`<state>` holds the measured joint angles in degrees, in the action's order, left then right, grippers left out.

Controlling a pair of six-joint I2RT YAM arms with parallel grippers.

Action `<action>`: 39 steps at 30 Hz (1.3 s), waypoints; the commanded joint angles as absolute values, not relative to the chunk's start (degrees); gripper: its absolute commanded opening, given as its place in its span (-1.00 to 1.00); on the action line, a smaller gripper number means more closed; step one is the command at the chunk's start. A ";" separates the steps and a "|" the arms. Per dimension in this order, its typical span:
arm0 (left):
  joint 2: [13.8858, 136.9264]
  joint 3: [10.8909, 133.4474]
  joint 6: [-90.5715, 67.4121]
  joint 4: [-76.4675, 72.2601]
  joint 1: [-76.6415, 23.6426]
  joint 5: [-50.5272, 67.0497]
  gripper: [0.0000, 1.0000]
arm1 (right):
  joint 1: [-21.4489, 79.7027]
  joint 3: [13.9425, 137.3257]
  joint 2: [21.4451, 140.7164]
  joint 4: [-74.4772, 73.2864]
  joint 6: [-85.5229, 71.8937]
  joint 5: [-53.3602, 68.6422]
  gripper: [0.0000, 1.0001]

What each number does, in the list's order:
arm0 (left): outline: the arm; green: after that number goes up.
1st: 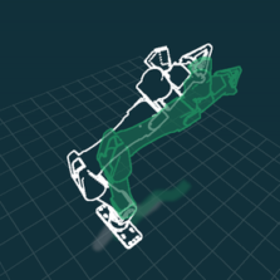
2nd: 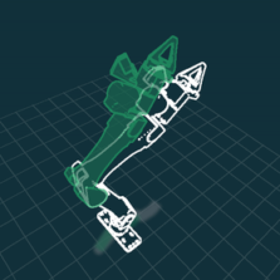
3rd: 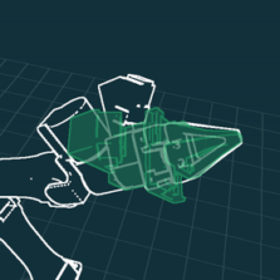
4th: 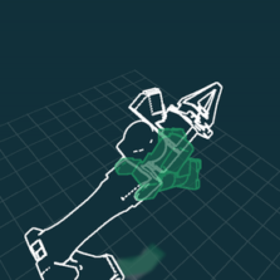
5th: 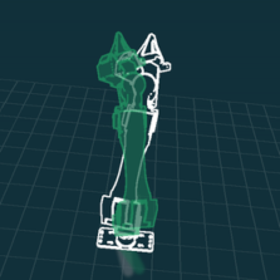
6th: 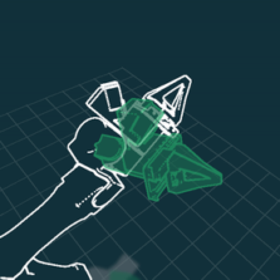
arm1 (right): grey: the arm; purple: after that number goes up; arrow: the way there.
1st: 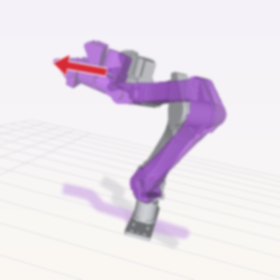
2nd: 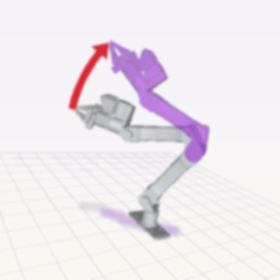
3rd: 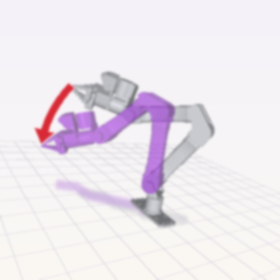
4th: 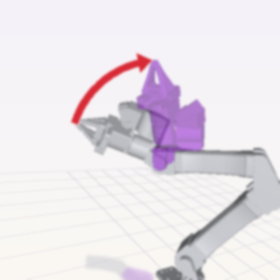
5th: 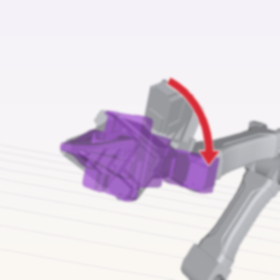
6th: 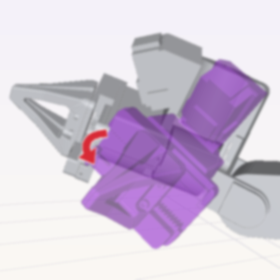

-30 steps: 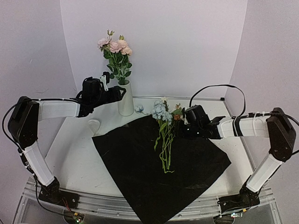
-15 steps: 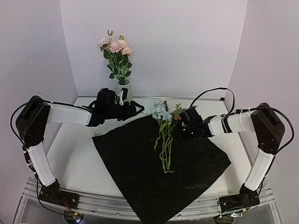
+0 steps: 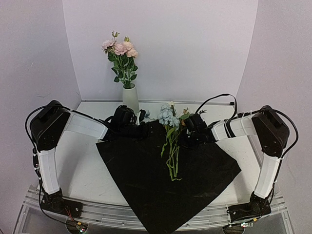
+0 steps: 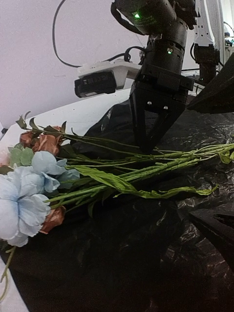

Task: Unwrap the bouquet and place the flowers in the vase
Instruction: Pick up the fake flower from the wrapping paper.

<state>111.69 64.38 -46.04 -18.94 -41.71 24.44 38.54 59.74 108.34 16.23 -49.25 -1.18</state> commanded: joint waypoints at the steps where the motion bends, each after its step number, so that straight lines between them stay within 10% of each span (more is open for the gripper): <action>1: 112.45 66.60 -47.57 -19.34 -42.70 26.17 0.36 | 38.41 62.49 109.76 14.68 -49.06 0.99 -0.63; 7: 112.76 66.46 -47.66 -19.25 -42.98 26.38 0.35 | 38.41 62.71 109.27 14.98 -48.54 2.92 -1.00; 26: 112.19 68.20 -47.16 -19.16 -43.80 31.44 0.36 | 38.41 54.00 96.12 26.83 -45.97 9.45 -0.99; 32: 111.81 67.77 -47.42 -19.01 -46.05 31.65 0.36 | 38.41 54.41 97.43 27.65 -45.77 12.14 -0.43; 39: 111.47 64.45 -47.70 -18.31 -47.71 28.70 0.28 | 38.41 50.97 96.19 27.84 -46.04 11.91 -0.33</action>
